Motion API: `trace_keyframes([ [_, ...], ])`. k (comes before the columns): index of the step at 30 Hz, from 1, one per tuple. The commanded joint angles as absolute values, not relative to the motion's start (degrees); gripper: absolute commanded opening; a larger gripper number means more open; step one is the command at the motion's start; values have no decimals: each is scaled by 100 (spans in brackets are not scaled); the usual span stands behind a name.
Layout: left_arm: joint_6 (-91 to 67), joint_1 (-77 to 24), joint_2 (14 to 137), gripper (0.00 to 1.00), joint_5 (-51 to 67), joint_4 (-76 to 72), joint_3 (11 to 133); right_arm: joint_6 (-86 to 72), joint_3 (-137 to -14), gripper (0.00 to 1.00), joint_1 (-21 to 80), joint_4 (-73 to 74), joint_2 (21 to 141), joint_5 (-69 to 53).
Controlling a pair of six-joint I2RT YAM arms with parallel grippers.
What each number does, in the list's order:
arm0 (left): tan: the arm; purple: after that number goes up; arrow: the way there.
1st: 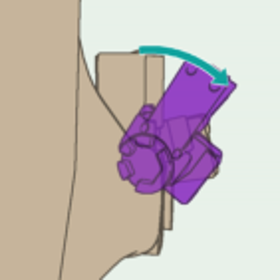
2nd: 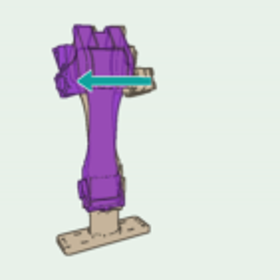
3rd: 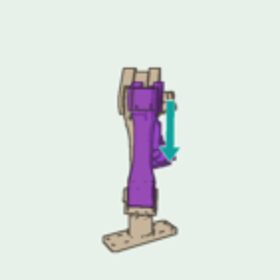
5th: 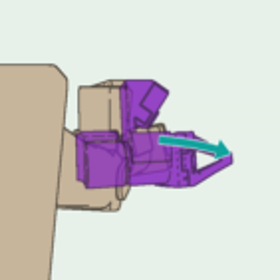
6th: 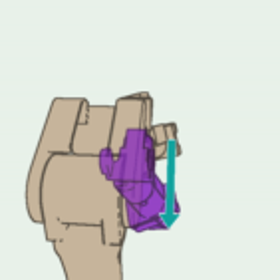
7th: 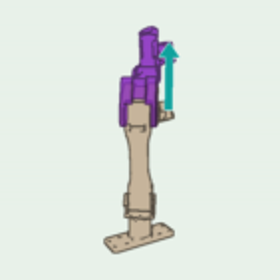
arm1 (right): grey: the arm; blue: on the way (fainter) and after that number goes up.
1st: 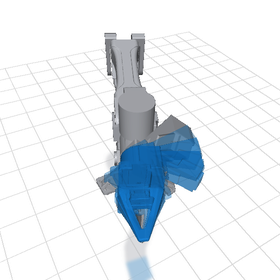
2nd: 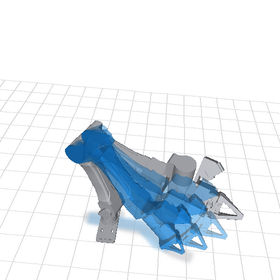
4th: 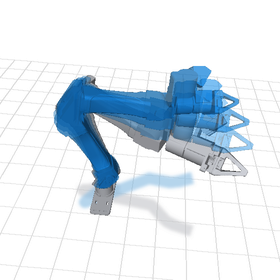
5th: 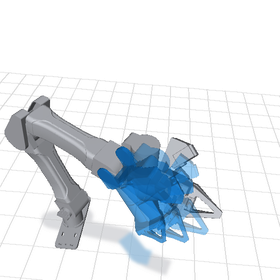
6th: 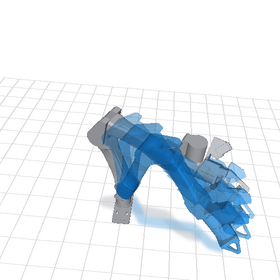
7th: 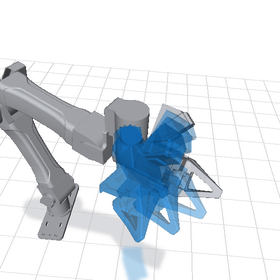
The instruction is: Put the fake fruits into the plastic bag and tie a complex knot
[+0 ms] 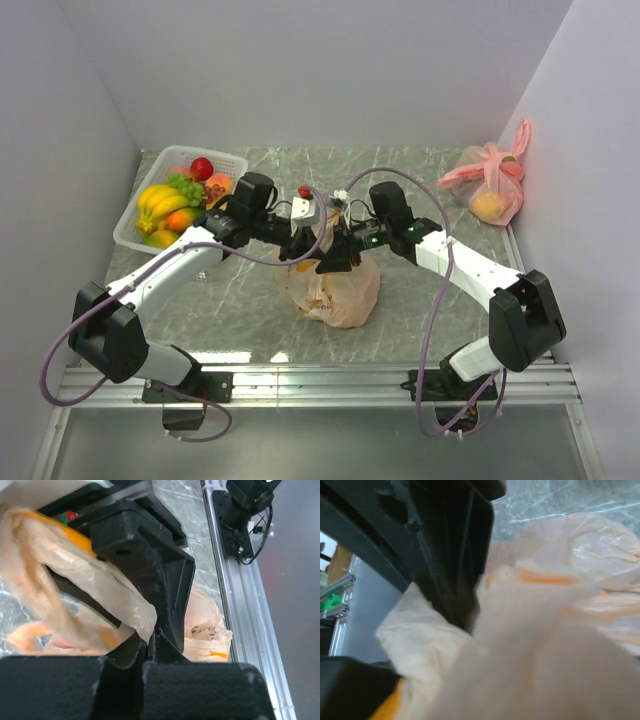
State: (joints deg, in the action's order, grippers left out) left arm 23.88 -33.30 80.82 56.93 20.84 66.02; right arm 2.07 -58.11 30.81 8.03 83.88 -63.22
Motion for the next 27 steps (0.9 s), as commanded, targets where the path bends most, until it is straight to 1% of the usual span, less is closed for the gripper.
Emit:
trace_keyframes([
  [1, 2180, -3322, 8042, 1, 5994, 1934, 6864, 281, -6082, 34, 3164, 554, 8402, -6346],
  [3, 2057, -3287, 7972, 4, 6020, 1881, 6820, 334, -6029, 18, 3164, 545, 8376, -6337],
  [4, 2057, -3296, 7954, 7, 5994, 1942, 6829, 369, -6012, 5, 3164, 545, 8376, -6337],
  [5, 2013, -3287, 7928, 15, 5985, 1960, 6838, 387, -5986, 0, 3164, 536, 8350, -6337],
  [6, 2013, -3261, 7849, 22, 5968, 1986, 6847, 413, -5977, 0, 3164, 527, 8341, -6311],
  [7, 1987, -3217, 7814, 30, 5933, 2030, 6855, 457, -5977, 0, 3164, 562, 8341, -6311],
  [8, 1943, -3173, 7761, 41, 5889, 2091, 6855, 553, -5994, 0, 3173, 728, 8332, -6302],
  [10, 1916, -2981, 7594, 49, 5880, 2197, 6864, 834, -6020, 0, 3164, 931, 8341, -6293],
  [12, 1872, -2831, 7437, 55, 5871, 2372, 6899, 1210, -6047, 0, 3173, 1238, 8306, -6310],
  [15, 1592, -2418, 7269, 57, 5871, 2365, 6961, 1895, -6196, 0, 3164, 1835, 8288, -6398],
  [16, 1417, -2112, 7242, 57, 5888, 2277, 6961, 2142, -6257, 0, 3147, 2037, 8297, -6468],
  [17, 1198, -1953, 7242, 60, 5906, 2207, 6987, 2397, -6397, 0, 3155, 2465, 8306, -6486],
  [19, 1239, -1583, 7347, 64, 5933, 2267, 7171, 3179, -6582, 0, 3173, 2924, 8375, -6521],
  [20, 1396, -1521, 7496, 68, 5950, 2346, 7250, 3765, -6792, 0, 3173, 3405, 8402, -6530],
  [23, 1573, -1459, 7908, 77, 6099, 2698, 7628, 4549, -7144, 0, 3208, 3953, 8490, -6399],
  [25, 1513, -1459, 8085, 80, 6300, 2707, 7769, 4920, -7355, 0, 3252, 4200, 8516, -6294],
  [27, 1424, -1459, 8296, 86, 6424, 2585, 7787, 5185, -7365, 0, 3339, 4114, 8464, -6100],
])
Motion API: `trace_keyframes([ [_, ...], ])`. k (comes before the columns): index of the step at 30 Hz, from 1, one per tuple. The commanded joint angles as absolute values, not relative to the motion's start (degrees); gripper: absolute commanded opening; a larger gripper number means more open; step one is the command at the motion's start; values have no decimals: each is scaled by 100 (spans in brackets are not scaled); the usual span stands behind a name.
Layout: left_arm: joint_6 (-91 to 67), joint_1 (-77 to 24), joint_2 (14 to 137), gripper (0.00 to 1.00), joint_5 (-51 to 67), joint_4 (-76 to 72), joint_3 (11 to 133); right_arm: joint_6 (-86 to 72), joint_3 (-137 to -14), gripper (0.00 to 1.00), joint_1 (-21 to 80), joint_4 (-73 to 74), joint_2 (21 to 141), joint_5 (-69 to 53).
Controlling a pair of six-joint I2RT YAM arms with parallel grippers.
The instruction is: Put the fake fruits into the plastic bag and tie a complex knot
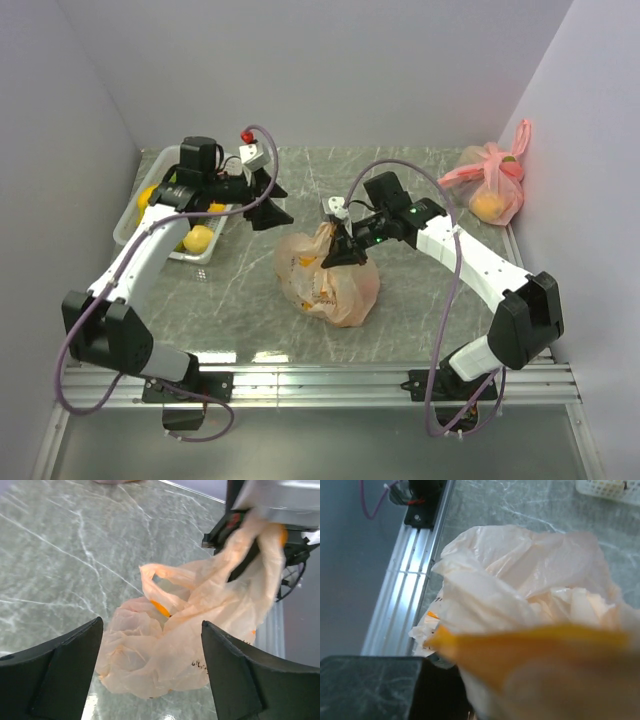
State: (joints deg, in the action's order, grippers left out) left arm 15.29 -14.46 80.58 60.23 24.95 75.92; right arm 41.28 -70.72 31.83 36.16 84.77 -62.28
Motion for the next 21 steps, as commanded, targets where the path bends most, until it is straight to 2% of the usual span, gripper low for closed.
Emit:
trace_keyframes([
  [1, 1450, -1450, 8358, 86, 6573, 2549, 7822, 5186, -7357, 0, 3357, 4000, 8429, -6030],
  [13, 1125, -1696, 9254, 94, 7294, 2048, 7830, 6099, -7216, 0, 3823, 4096, 8403, -5415],
  [14, 1151, -1731, 9403, 99, 7347, 2100, 7883, 6221, -7164, 0, 3849, 4104, 8411, -5327],
  [21, 730, -1986, 9966, 99, 7716, 2084, 8042, 6750, -6970, 0, 4016, 4017, 8306, -4888],
])
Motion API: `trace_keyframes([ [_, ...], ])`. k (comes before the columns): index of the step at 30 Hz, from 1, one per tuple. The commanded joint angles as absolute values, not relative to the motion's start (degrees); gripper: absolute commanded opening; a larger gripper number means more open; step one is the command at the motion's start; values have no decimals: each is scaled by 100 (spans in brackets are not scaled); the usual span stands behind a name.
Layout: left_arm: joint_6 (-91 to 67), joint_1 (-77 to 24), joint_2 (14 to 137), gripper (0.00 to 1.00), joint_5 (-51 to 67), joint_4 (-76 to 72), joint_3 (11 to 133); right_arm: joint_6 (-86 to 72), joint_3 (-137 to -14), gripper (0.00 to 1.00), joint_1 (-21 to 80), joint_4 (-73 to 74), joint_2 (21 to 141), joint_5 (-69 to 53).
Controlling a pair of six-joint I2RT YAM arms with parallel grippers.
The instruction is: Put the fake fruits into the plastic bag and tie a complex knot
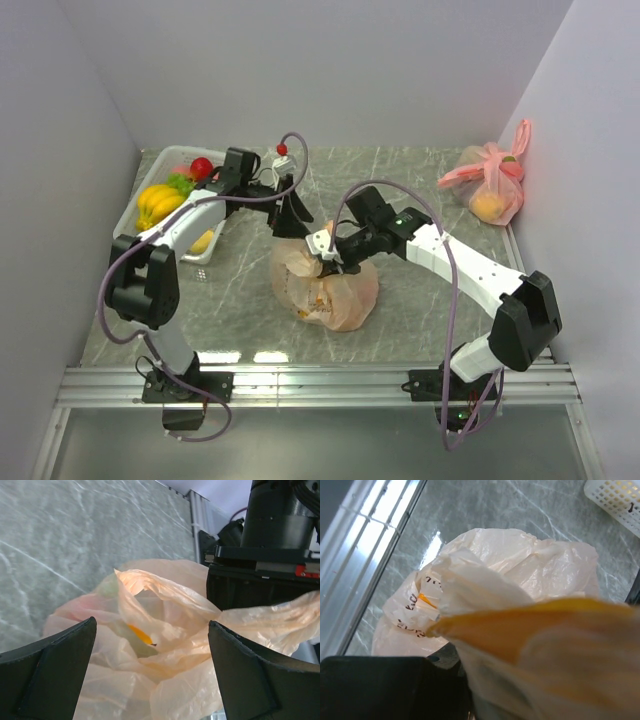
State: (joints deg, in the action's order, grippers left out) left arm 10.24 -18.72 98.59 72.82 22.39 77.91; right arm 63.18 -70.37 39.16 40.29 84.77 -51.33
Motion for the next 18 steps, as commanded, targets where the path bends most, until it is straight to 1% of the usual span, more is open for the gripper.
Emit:
trace_keyframes([
  [1, 529, -2012, 10019, 99, 7821, 1935, 8042, 6794, -6944, 0, 4034, 4017, 8297, -4852],
  [3, 475, -2083, 10160, 99, 7971, 1934, 8077, 6873, -6882, 0, 4087, 3947, 8288, -4747],
  [4, 440, -2118, 10212, 98, 8154, 2012, 8138, 6908, -6804, 0, 4104, 3911, 8253, -4703],
  [5, 466, -2136, 10309, 91, 8235, 2126, 8182, 6952, -6759, 0, 4104, 3789, 8218, -4667],
  [7, 910, -2197, 10415, 82, 8436, 2468, 8357, 6952, -6610, 0, 4113, 3666, 8148, -4554],
  [8, 1227, -2206, 10528, 69, 8629, 3235, 8480, 6996, -6566, 0, 4122, 3535, 8121, -4509],
  [9, 1639, -2215, 10616, 63, 8744, 3756, 8638, 6987, -6513, 0, 4122, 3464, 8104, -4465],
  [10, 2818, -2215, 10722, 55, 8841, 4536, 9127, 6961, -6469, 0, 4122, 3393, 8086, -4404],
  [11, 3648, -2206, 11010, 39, 9025, 6328, 9454, 6978, -6460, 0, 4131, 3358, 8086, -4377],
  [12, 4587, -2171, 11204, 31, 9105, 7572, 9805, 6996, -6443, 0, 4131, 3357, 8086, -4368],
  [13, 5058, -2153, 11389, 21, 9175, 7855, 10261, 6979, -6373, 0, 4131, 3305, 8051, -4333],
  [14, 4975, -2092, 11425, 6, 9376, 7866, 10283, 6979, -6320, 0, 4131, 3183, 8025, -4324],
  [15, 5027, -1918, 11347, 1, 9448, 7858, 10196, 7039, -6276, 0, 4131, 3164, 7990, -4298],
  [18, 5623, -1802, 10882, 0, 9064, 7840, 9906, 7031, -6012, 0, 4140, 2901, 7805, -4280],
])
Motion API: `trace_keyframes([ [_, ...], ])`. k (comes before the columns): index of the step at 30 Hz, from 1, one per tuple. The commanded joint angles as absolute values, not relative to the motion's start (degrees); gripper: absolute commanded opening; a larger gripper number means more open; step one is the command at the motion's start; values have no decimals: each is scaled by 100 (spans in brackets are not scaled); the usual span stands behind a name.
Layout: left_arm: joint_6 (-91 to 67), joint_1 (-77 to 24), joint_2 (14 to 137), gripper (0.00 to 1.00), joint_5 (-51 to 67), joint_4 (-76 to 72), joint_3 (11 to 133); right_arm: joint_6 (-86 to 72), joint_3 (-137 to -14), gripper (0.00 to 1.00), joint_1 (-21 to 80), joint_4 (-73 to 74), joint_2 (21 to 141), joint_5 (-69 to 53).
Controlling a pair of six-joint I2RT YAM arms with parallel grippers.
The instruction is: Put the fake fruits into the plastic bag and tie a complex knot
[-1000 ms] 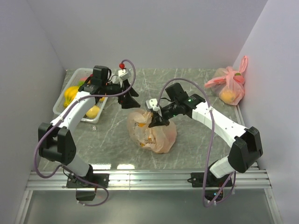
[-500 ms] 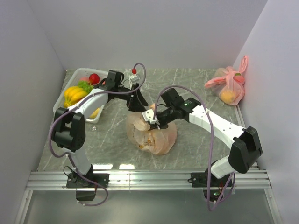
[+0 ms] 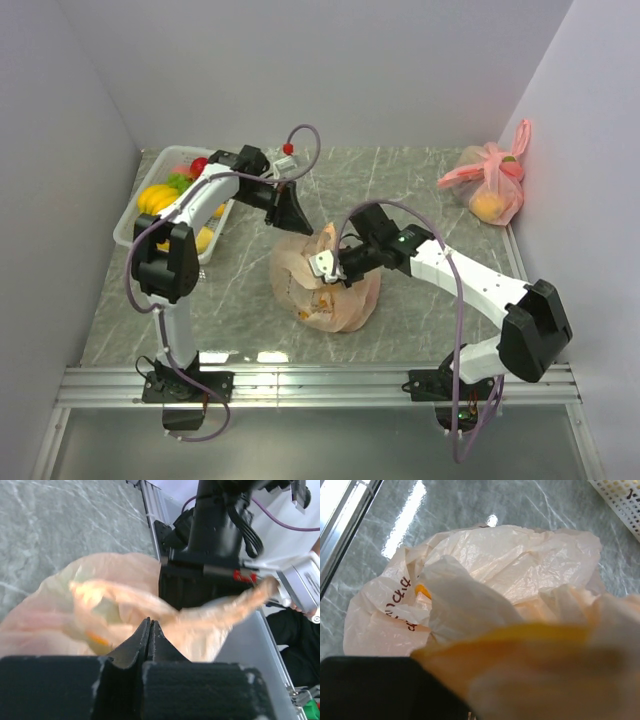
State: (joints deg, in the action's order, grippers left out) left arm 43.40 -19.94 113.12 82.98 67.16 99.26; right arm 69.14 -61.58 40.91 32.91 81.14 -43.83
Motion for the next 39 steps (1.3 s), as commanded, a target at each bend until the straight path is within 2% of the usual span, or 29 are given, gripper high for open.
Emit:
trace_keyframes([
  [1, 5747, -1758, 10724, 0, 9035, 7849, 9757, 7118, -5916, 0, 4131, 2839, 7744, -4263],
  [5, 6054, -1705, 10172, 1, 8597, 7831, 9265, 7329, -5441, 0, 4157, 2296, 7445, -4061],
  [6, 6134, -1705, 10021, 6, 8422, 7770, 9151, 7382, -5388, 0, 4157, 2233, 7410, -4008],
  [8, 4037, -1705, 9374, 24, 7414, 5550, 8660, 7610, -5379, 0, 4192, 2206, 7392, -3903],
  [9, 2590, -1714, 9030, 25, 6722, 4197, 7874, 7664, -5370, 0, 4227, 2163, 7383, -3798],
  [10, 1209, -1705, 8678, 29, 5462, 3218, 7553, 7751, -5353, 0, 4245, 2136, 7365, -3745],
  [11, 1361, -1679, 8275, 48, 5249, 2912, 7463, 7943, -5344, 0, 4271, 2084, 7348, -3666],
  [13, 1425, -1679, 8165, 67, 5037, 3171, 7654, 8224, -5291, 0, 4342, 2004, 7278, -3534],
  [15, 1406, -1574, 8235, 74, 5386, 3620, 7926, 8471, -5212, 0, 4385, 1925, 7216, -3463],
  [16, 1458, -1547, 8235, 90, 5597, 3691, 7936, 8760, -5064, 0, 4455, 1812, 7129, -3350],
  [17, 1485, -1547, 8209, 91, 5929, 3700, 7945, 8867, -4993, 0, 4491, 1741, 7093, -3314],
  [18, 1468, -1547, 8183, 99, 6107, 3622, 7884, 8964, -4905, 0, 4517, 1679, 6997, -3287],
  [21, 1198, -1617, 8156, 99, 6530, 2950, 7657, 9351, -4598, 0, 4640, 1425, 6804, -3164],
  [30, -744, -2460, 8762, 99, 5897, 1118, 7497, 9852, -3973, 0, 4843, 1073, 6425, -3076],
  [39, -940, -2917, 9720, 99, 5660, 940, 8023, 9826, -3990, 0, 4878, 1134, 6354, -3032],
])
